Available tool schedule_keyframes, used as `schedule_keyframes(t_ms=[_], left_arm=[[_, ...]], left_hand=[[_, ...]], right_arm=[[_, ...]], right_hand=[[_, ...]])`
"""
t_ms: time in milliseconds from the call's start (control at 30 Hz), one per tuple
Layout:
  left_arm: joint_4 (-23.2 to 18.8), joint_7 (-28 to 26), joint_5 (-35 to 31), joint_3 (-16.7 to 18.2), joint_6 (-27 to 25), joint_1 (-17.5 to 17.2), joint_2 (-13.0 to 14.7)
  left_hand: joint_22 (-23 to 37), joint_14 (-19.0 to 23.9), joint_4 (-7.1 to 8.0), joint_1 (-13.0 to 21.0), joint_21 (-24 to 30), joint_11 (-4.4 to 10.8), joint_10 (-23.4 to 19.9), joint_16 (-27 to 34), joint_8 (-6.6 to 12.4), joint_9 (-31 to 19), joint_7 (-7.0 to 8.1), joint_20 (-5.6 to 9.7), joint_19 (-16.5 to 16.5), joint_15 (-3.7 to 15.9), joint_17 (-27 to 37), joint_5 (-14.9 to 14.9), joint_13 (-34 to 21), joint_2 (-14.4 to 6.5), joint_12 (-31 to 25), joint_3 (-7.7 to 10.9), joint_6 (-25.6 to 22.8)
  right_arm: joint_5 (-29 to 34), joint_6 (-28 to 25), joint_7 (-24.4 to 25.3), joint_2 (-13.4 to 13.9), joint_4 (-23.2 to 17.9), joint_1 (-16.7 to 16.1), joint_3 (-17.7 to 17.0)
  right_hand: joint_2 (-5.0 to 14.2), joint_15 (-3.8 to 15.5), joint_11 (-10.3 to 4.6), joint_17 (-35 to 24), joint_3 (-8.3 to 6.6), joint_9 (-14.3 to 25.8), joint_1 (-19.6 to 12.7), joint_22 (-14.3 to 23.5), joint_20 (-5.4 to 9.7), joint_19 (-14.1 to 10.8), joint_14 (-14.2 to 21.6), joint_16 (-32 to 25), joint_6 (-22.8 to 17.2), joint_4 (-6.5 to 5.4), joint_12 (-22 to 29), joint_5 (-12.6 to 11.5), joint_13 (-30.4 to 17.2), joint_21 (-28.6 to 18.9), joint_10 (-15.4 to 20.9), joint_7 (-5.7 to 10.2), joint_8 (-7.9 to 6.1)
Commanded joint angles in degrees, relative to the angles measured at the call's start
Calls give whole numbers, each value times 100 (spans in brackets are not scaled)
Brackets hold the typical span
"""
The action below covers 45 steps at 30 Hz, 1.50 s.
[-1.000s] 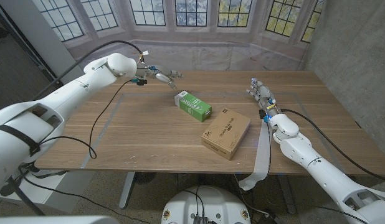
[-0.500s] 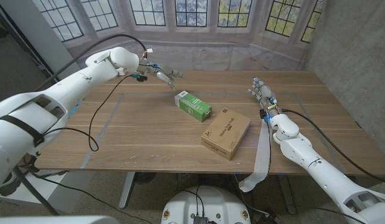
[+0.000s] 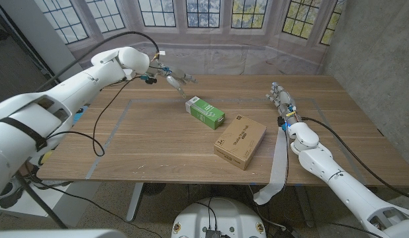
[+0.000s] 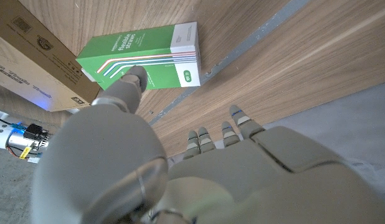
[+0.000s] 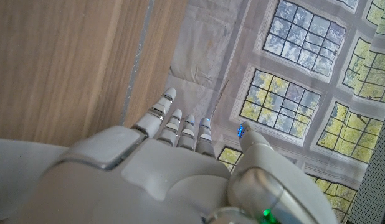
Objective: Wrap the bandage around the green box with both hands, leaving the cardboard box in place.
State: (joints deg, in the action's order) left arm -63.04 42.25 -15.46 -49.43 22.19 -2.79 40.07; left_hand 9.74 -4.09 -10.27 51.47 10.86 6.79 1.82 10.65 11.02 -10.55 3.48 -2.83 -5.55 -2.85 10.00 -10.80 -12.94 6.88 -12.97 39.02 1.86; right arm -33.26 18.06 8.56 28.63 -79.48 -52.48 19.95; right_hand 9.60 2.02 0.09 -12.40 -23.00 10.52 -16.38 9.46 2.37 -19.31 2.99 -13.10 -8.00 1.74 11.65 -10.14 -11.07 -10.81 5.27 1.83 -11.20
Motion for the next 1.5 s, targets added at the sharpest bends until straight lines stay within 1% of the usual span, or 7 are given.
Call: schedule_keyframes(t_ms=[33, 333, 500, 867, 1000, 1133, 1500], left_arm=[[74, -280, -565, -137, 564, 134, -18], [32, -528, -984, -208, 703, 123, -32], [-124, -729, -1311, -254, 662, 72, -12], [-208, -1156, -1906, -411, 755, 8, -105], [-263, -1353, -2107, -455, 773, -44, -127], [-288, -1468, -2219, -476, 736, -93, -157], [-397, -1611, -2479, -532, 524, -205, -162]], left_hand=[[13, 12, -10, 39, 29, 33, -7, 26, 47, -14, -66, 15, -63, 41, 18, 9, -17, 73, -36, -51, 19], [15, -58, 2, 111, 10, -1, 37, -8, 66, -20, -83, 18, -23, -1, 21, -2, -30, 96, -39, -89, -15], [15, -87, 11, 151, 3, 18, 31, -18, 85, -24, -62, 21, -4, -12, 23, -7, -38, 101, -55, -111, -60], [15, -43, 26, 204, 7, 30, -35, -1, 106, -28, -82, 17, -12, -16, 23, -11, -50, 108, -101, -148, -128], [15, -2, 31, 233, 20, -21, -63, 11, 118, -30, -106, 16, -48, -29, 23, -13, -59, 119, -126, -173, -173], [15, 57, 36, 266, 37, -25, -143, 26, 136, -35, -125, 19, -100, -35, 24, -14, -72, 125, -176, -198, -238], [18, 231, 67, 335, 67, -38, -325, 53, 169, -50, -156, 41, -222, -30, 28, -3, -125, 112, -322, -278, -423]], right_arm=[[3, 40, 117, -57, -37, -76, -27], [-5, 49, 201, -40, -108, -186, -73], [-21, 2, 284, -5, -236, -284, -113], [-46, 23, 351, 13, -345, -431, -166], [-54, 43, 361, 16, -358, -477, -183], [-63, 90, 359, -2, -328, -511, -193], [-87, 132, 374, -36, -297, -592, -199]], right_hand=[[4, 116, 43, -13, -13, 35, -32, 25, 266, -54, 24, -11, -3, 16, -10, 10, -23, -18, 27, -25, -1], [3, 108, 58, -16, -11, 36, -27, 26, 264, -53, 29, -14, -12, 18, -11, 11, -24, -18, 29, -35, -2], [5, 103, 67, -19, -10, 36, -25, 26, 262, -52, 28, -14, -9, 19, -8, 11, -25, -19, 37, -33, 0], [6, 109, 65, -21, -10, 37, -26, 27, 266, -46, 27, -12, -11, 26, -11, 11, -26, -17, 33, -33, 1], [5, 109, 59, -22, -8, 38, -24, 27, 269, -43, 23, -11, -16, 26, -14, 11, -26, -16, 28, -30, -1], [6, 88, 96, -23, -9, 38, -24, 27, 241, -53, 28, -13, -22, 28, -8, 11, -27, -21, 43, -42, -2], [7, 87, 92, -27, -7, 39, -19, 28, 233, -57, 44, -19, -33, 30, -9, 11, -28, -24, 42, -56, -4]])
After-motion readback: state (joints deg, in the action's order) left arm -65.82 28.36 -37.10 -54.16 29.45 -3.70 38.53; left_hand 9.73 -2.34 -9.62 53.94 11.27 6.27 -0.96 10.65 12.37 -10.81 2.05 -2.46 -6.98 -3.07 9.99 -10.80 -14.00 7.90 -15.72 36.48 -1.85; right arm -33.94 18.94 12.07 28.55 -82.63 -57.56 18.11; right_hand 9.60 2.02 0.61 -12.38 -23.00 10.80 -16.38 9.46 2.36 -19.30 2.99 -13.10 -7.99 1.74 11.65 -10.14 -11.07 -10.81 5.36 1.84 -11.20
